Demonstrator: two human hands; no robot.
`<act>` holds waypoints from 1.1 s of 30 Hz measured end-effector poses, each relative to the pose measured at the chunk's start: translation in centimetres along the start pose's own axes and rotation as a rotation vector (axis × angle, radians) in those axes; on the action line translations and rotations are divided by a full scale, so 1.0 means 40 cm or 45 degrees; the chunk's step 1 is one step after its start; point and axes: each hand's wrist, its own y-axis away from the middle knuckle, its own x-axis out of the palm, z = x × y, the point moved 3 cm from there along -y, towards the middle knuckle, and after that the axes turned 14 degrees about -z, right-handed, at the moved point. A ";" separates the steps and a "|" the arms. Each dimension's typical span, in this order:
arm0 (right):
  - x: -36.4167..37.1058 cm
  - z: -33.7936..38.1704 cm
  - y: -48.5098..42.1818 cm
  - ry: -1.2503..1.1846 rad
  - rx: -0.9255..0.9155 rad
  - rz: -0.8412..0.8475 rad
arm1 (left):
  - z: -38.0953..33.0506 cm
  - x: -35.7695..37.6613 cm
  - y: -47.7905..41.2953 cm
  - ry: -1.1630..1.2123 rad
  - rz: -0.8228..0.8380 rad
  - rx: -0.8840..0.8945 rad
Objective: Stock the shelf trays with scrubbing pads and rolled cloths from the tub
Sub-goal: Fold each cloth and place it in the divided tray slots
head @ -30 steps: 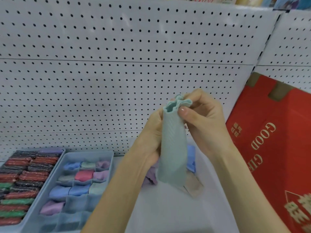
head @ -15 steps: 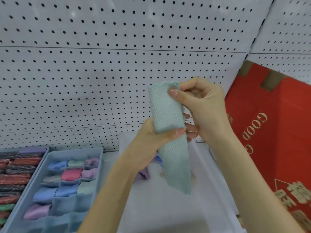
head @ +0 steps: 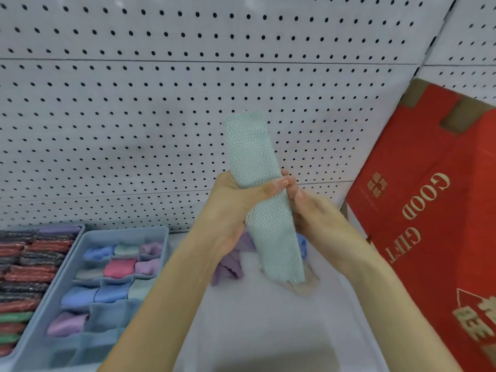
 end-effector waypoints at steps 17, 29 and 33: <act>0.026 -0.157 0.027 -0.046 0.142 -0.390 | 0.159 -0.122 0.009 -0.491 -0.155 -0.399; 0.021 -0.148 0.060 -0.032 0.106 -0.344 | 0.185 -0.141 0.033 -0.684 -0.163 0.120; 0.023 -0.122 0.069 0.057 0.018 -0.295 | 0.177 -0.142 0.045 -0.726 -0.122 0.201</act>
